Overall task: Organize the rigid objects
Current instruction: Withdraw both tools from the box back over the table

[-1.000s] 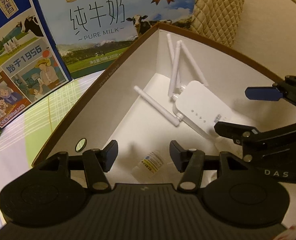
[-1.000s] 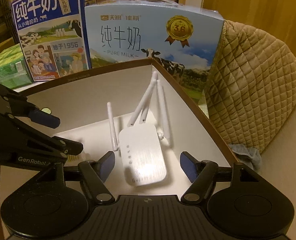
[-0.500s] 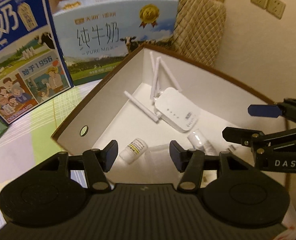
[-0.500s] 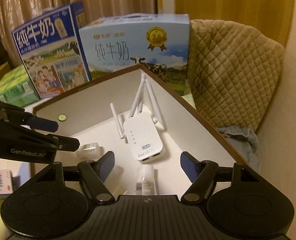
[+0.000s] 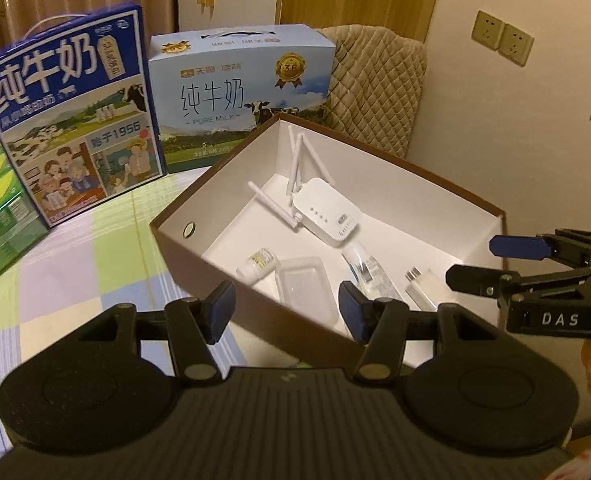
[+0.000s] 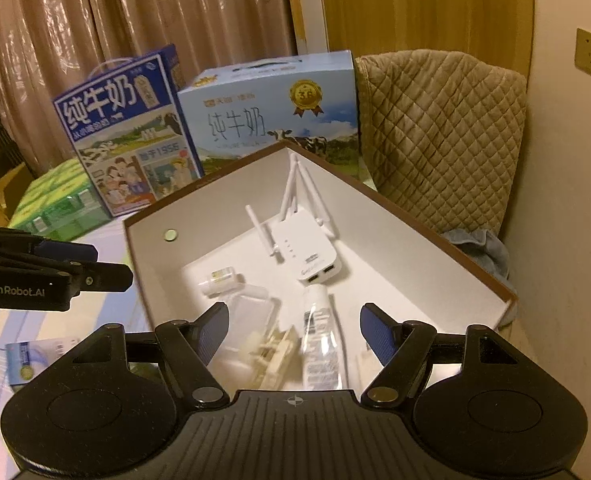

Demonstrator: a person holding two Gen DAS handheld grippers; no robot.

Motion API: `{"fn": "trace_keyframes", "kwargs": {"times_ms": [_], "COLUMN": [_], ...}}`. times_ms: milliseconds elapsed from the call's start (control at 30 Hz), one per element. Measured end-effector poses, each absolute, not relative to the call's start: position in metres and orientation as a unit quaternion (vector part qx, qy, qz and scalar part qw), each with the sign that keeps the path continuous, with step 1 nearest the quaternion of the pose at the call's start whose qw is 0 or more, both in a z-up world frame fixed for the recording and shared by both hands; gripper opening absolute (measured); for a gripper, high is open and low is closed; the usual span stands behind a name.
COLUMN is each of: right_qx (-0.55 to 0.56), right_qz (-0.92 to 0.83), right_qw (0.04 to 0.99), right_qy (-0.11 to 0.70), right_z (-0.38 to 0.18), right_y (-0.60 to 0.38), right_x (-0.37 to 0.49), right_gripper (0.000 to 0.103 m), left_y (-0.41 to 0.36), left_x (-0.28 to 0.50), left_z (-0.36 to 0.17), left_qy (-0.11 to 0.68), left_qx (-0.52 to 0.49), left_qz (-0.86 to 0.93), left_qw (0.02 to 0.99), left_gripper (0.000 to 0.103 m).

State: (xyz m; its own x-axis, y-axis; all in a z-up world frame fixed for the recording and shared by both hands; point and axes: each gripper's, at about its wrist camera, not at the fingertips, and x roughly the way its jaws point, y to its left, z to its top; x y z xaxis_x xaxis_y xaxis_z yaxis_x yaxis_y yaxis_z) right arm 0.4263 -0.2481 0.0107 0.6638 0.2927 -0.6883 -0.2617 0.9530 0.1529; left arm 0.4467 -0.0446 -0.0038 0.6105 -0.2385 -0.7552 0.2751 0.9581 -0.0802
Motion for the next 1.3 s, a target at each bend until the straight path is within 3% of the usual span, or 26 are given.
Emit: {"fn": "trace_keyframes", "kwargs": {"times_ms": [567, 733, 1300], "right_qx": [0.033, 0.032, 0.019], "right_qz": [0.171, 0.181, 0.228], "right_qw": [0.908, 0.901, 0.862], "right_qy": [0.381, 0.393, 0.452], "right_z": [0.025, 0.020, -0.013], "right_y": [-0.219, -0.208, -0.164], "right_x": [0.339, 0.317, 0.271], "right_gripper": [0.070, 0.070, 0.070], "left_y": [-0.010, 0.000, 0.039], "left_x": [0.344, 0.320, 0.263], "left_z": [0.005, 0.001, -0.020], "left_qy": [0.413, 0.419, 0.449], "left_qx": [0.002, -0.001, -0.020], "left_qz": [-0.126, -0.121, -0.088], "left_qw": [0.902, 0.900, 0.889], "left_gripper": [0.052, 0.058, 0.058]}}
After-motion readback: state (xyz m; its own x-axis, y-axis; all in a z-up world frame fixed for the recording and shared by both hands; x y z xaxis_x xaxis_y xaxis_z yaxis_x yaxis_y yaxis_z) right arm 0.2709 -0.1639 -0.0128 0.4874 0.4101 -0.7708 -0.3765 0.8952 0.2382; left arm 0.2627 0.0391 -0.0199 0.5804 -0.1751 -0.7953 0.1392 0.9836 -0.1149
